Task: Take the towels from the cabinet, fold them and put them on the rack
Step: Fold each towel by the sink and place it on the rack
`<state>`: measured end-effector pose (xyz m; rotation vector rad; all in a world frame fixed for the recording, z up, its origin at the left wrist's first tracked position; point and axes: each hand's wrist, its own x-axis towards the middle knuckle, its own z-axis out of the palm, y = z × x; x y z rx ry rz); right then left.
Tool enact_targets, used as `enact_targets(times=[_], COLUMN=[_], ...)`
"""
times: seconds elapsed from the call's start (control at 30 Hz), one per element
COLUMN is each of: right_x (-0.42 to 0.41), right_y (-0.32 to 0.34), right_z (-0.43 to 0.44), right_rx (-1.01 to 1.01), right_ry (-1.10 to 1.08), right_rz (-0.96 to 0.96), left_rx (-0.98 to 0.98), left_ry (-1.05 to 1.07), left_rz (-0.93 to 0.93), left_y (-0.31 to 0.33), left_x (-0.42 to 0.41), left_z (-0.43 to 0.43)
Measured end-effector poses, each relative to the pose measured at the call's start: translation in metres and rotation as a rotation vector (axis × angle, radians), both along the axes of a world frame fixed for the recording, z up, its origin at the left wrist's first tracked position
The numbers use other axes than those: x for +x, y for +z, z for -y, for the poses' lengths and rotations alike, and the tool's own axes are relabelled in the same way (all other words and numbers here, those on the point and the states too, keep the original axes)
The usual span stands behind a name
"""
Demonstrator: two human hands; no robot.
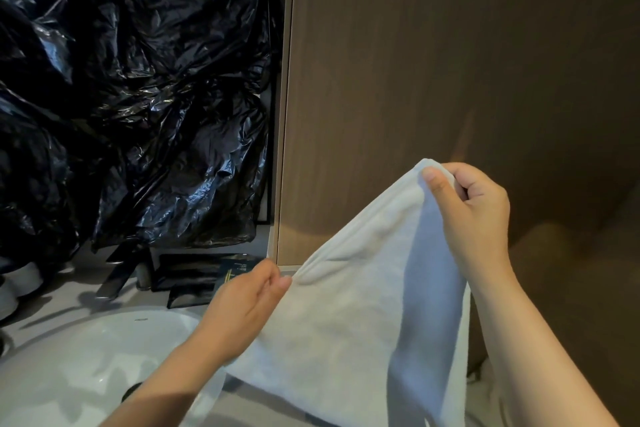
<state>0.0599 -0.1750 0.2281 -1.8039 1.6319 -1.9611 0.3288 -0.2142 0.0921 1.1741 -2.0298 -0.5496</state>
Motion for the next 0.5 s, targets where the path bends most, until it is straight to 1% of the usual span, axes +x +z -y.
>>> enact_targets(times=[0.07, 0.1, 0.13, 0.23, 0.4, 0.5], right_x=[0.007, 0.011, 0.015, 0.029, 0.042, 0.043], right_y=[-0.001, -0.001, -0.002, -0.001, 0.002, -0.003], right_z=[0.002, 0.003, 0.004, 0.008, 0.009, 0.008], right_rx=[0.017, 0.025, 0.032, 0.029, 0.015, 0.034], right_ry=[0.046, 0.065, 0.083, 0.134, 0.194, 0.195], right_rz=[-0.031, -0.043, -0.049, -0.048, -0.051, -0.061], left_rx=[-0.095, -0.129, -0.135, -0.074, -0.076, -0.133], left_ry=[-0.044, -0.069, -0.091, -0.121, -0.099, -0.034], left_rz=[0.078, 0.085, 0.054, -0.122, -0.210, -0.244], left_y=[0.010, 0.017, 0.024, 0.045, 0.049, 0.043], left_x=[-0.005, -0.010, -0.016, -0.036, -0.051, -0.043], left_z=[0.000, 0.000, -0.001, 0.000, -0.001, 0.000])
